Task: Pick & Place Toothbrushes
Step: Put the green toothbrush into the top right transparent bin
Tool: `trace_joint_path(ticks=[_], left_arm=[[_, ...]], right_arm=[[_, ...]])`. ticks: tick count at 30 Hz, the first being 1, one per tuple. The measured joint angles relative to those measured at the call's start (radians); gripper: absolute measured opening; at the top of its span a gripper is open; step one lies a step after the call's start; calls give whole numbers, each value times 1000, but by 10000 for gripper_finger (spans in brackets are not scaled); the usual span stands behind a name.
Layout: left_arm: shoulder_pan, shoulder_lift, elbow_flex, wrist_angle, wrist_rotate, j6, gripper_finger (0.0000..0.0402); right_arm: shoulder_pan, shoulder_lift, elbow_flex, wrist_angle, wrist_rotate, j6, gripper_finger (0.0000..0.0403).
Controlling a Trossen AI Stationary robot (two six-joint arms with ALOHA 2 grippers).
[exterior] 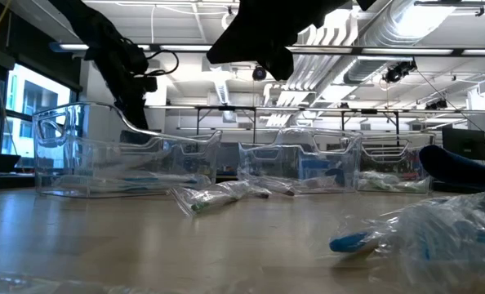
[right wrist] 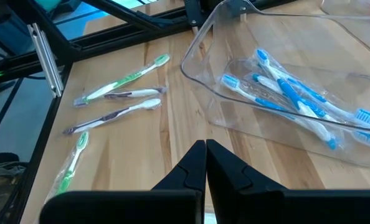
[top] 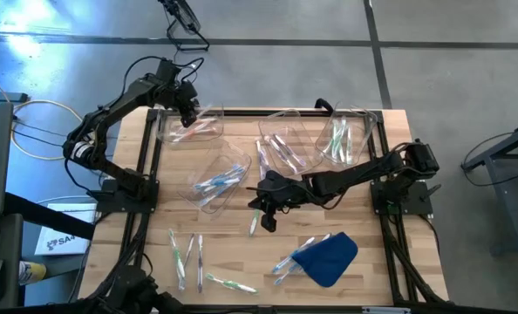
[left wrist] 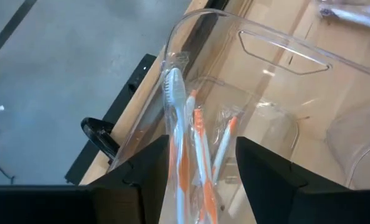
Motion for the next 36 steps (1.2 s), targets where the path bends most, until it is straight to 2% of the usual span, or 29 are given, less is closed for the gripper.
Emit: trace_joint_path(ticks=[18,23,28,31,34,36], left_arm=[[0,-1,0,-33,-2,-35,180],[0,-1,0,-25,-4,17,180],[0,-1,0,-17,-3,-41,180],[-2,-1,0,-25,34,-14,180],[0,-8,0,-28,148,33,180],[0,-29,-1,-22,185,45,180]], right_arm=[[0,0,0,10,0,24,5],[0,0,0,38,0,22,5],[0,0,0,56,0,19,5],[0,0,0,56,0,24,5],[0,0,0,56,0,25,5],[0,0,0,58,0,26,5]])
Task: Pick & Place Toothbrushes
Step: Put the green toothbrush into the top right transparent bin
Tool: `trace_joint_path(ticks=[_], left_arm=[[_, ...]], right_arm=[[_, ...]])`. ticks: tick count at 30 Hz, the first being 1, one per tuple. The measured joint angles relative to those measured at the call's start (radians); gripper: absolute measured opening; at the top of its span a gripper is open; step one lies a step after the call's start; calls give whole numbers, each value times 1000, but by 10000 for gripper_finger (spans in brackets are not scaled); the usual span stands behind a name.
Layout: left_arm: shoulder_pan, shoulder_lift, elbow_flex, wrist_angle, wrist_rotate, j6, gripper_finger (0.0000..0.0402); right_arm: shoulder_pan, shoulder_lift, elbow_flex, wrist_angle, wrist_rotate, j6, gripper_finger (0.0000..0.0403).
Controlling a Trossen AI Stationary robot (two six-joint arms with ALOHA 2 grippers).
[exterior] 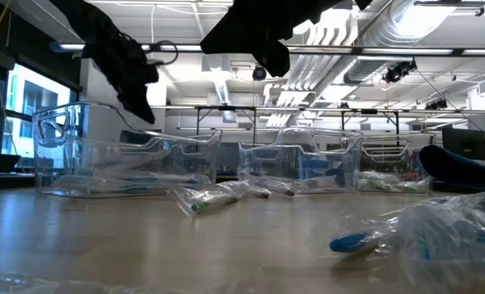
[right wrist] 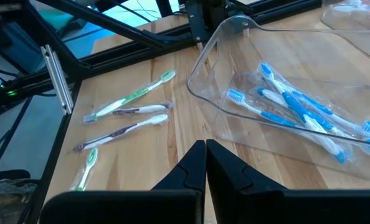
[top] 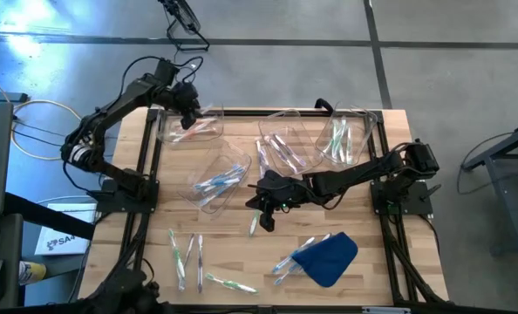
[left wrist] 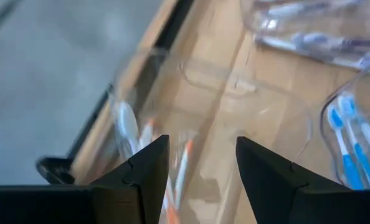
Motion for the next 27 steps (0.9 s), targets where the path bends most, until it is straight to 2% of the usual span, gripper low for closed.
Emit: trace_joint_path(ticks=[5,11,18,23,27], left_arm=[[0,-98,0,17,-1,28,180],[0,-281,-31,31,1,45,180],[0,-571,-234,134,9,20,180],[-4,-788,-407,167,85,-13,180],[-37,-942,-523,246,113,-115,180]], right_arm=[[0,0,0,3,3,1,5],[0,0,0,8,4,1,5],[0,0,0,21,4,0,5],[0,0,0,21,4,-3,5],[0,0,0,21,4,-3,5]])
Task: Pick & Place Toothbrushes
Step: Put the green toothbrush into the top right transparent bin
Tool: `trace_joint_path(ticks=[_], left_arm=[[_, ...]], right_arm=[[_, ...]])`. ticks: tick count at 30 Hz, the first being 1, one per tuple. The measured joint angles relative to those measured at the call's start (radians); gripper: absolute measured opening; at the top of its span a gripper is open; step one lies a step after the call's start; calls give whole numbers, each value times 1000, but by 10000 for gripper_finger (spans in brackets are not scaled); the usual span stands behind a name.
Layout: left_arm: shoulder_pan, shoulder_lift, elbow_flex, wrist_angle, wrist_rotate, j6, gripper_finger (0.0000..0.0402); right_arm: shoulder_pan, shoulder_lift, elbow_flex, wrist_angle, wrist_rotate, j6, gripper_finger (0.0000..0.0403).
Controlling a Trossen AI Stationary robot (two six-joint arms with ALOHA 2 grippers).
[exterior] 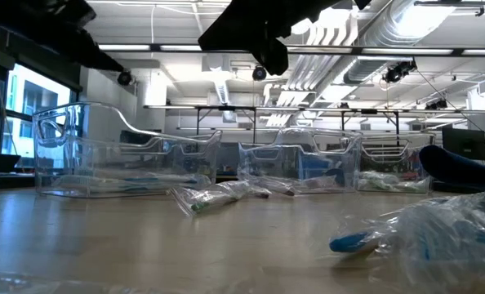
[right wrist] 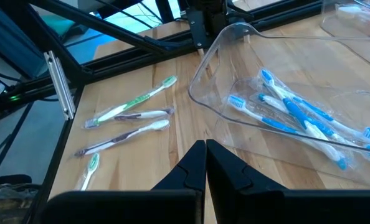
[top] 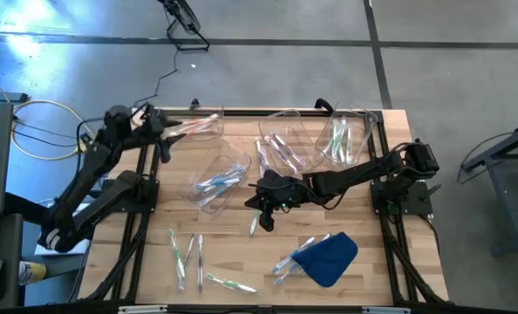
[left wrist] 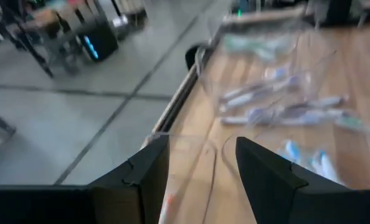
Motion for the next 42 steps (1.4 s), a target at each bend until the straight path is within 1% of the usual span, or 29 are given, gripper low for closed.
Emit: trace_joint_path(ticks=[3,7,11,15,20,25,29,32,36,42], left_arm=[[-34,-97,-38,68,0,-61,180],[-80,-166,-41,77,-13,-109,180],[-131,-202,-41,47,-51,-124,180],[-191,-201,-41,-15,-64,-139,180],[-293,-202,-43,-70,-165,-143,180],[-416,-202,-74,-40,-263,-170,180],[-521,-201,-141,69,-299,-207,180],[-595,-201,-165,121,-357,-225,180],[-688,-195,-167,120,-454,-227,180],[-831,-194,-167,121,-539,-232,180]], right_arm=[[0,0,0,0,0,0,5],[0,0,0,5,0,0,5],[0,0,0,5,16,5,5],[0,0,0,5,36,31,5],[1,0,0,5,35,34,5],[2,0,0,5,35,31,5],[2,0,0,5,34,32,5],[2,0,0,5,34,33,5],[2,0,0,5,23,33,5],[2,0,0,4,20,33,5]])
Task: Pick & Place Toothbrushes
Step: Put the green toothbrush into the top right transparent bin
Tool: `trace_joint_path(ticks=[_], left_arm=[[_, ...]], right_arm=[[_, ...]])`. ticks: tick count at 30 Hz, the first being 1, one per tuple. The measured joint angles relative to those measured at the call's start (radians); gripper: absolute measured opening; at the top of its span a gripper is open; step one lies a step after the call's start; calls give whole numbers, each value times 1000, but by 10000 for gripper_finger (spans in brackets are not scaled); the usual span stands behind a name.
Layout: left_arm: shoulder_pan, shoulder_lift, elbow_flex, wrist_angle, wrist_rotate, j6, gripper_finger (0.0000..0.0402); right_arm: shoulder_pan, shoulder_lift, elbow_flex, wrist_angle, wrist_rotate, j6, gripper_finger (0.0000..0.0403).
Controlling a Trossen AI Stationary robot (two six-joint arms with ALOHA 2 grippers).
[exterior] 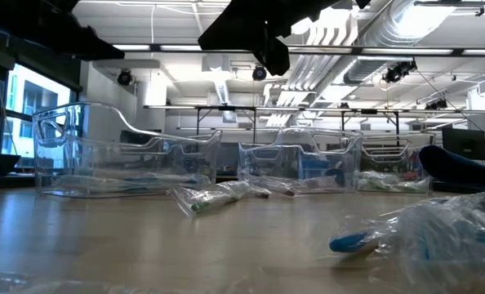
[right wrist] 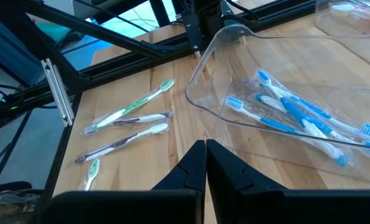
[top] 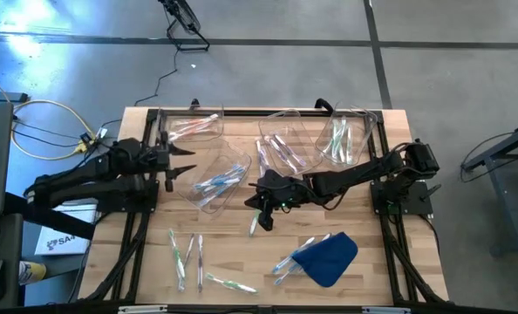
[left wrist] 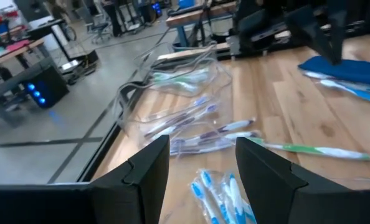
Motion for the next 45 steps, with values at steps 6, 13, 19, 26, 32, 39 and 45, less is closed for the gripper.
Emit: trace_joint_path(ticks=[6,13,19,26,32,39,45], left_arm=[[-135,1,0,0,-144,-2,180],[-251,1,0,0,-240,-21,180],[-324,7,0,0,-304,-26,180],[-397,66,0,1,-344,-52,180],[-469,164,0,61,-388,-75,180],[-541,284,0,170,-390,-79,180],[-583,371,0,188,-435,-137,180]], right_arm=[[0,0,0,0,1,5,5],[0,0,0,0,1,16,5],[0,0,0,-1,2,16,5],[0,0,0,-1,2,15,5],[0,0,0,-1,2,15,5],[0,0,0,-2,2,15,5],[0,0,0,-2,2,15,5]])
